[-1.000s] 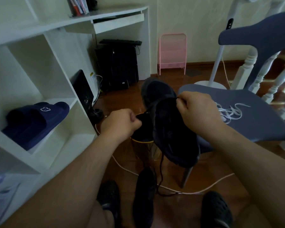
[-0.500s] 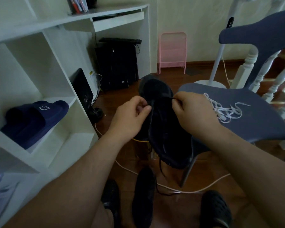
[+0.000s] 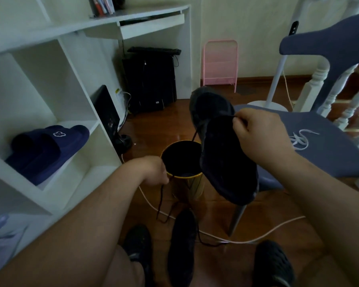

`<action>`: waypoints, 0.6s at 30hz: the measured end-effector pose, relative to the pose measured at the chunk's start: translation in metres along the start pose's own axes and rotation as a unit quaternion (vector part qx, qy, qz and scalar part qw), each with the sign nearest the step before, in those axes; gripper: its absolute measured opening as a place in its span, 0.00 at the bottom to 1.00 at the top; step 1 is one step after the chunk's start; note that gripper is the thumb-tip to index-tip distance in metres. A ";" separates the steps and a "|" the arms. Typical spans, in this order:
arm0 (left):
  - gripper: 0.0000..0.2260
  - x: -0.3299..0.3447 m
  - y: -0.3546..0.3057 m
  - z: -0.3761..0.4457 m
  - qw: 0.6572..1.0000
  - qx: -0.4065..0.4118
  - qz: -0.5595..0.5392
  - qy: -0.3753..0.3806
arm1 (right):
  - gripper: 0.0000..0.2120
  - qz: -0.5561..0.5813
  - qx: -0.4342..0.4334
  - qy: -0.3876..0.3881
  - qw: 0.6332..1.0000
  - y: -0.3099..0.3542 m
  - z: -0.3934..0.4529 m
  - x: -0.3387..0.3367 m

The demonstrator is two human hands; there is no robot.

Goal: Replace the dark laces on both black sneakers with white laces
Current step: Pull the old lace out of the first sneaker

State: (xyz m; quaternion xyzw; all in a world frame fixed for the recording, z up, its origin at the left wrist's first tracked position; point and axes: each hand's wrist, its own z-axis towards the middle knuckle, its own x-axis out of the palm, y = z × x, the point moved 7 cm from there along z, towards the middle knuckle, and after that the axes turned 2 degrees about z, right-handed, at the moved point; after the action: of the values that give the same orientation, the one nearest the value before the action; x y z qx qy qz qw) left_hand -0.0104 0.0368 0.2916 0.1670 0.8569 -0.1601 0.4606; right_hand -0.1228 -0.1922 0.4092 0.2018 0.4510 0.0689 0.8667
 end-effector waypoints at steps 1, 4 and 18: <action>0.08 -0.009 0.001 0.000 0.996 0.010 -0.067 -0.054 | 0.12 -0.003 -0.002 0.003 1.000 0.001 -0.001 0.001; 0.05 -0.047 -0.007 -0.015 0.919 0.086 -0.250 -0.293 | 0.12 -0.011 0.005 0.014 1.000 0.005 -0.002 0.005; 0.06 -0.046 -0.036 -0.018 0.896 0.160 -0.255 -0.325 | 0.12 0.006 -0.009 0.028 1.000 0.011 -0.005 0.016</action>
State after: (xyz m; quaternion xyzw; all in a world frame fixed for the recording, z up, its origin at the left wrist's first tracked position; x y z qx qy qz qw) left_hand -0.0159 0.0058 0.3444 -0.0475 0.6354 -0.4525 0.6239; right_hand -0.1173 -0.1762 0.3990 0.1944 0.4734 0.0835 0.8551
